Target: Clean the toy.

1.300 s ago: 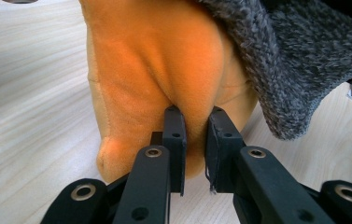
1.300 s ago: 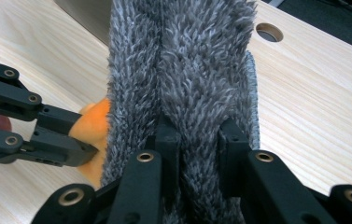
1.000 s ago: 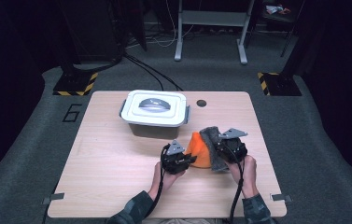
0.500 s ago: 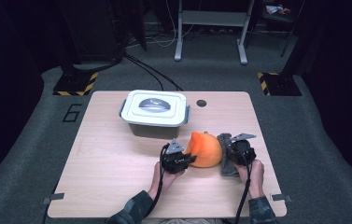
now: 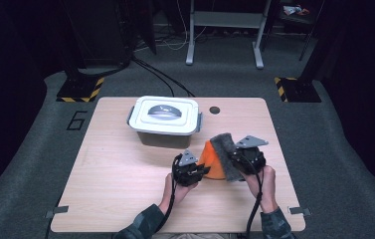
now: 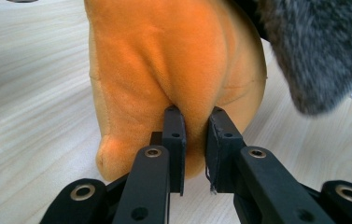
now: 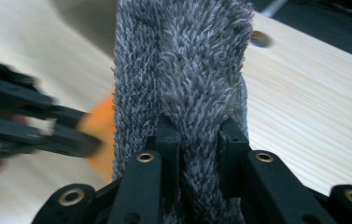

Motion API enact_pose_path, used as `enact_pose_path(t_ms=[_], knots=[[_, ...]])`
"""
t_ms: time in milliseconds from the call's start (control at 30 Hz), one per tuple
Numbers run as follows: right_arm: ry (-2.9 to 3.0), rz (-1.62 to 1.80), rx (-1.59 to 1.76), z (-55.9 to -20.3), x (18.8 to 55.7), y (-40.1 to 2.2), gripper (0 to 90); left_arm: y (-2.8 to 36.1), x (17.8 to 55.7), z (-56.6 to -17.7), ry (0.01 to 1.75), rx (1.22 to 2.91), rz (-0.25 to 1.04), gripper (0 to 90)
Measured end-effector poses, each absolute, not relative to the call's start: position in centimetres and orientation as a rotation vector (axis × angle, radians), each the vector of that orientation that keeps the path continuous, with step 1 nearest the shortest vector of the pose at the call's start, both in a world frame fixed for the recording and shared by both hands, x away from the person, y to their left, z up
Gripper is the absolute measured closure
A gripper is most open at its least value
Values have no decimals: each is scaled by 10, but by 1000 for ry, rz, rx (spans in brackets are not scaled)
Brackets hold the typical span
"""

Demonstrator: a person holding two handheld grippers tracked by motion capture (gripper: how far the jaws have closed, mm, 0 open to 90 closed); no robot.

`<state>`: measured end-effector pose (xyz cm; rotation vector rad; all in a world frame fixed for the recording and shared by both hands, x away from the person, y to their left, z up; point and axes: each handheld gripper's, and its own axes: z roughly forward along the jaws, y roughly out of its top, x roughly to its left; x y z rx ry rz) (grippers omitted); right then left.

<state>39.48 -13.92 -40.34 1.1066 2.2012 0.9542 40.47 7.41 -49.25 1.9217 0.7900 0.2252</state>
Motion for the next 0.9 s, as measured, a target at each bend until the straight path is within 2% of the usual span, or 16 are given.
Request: enact_pose_path(t_ms=[167,400,900], knots=[[2244,915,1082,-413,401,-118,747,75,406,-493,796,1923,235,793],[2239,899,1072,-415,404,-119,747,75,405,-494,805,1912,228,793],[2164,837,1246,-431,412,-161,746,77,409,-495,806,1906,213,792]])
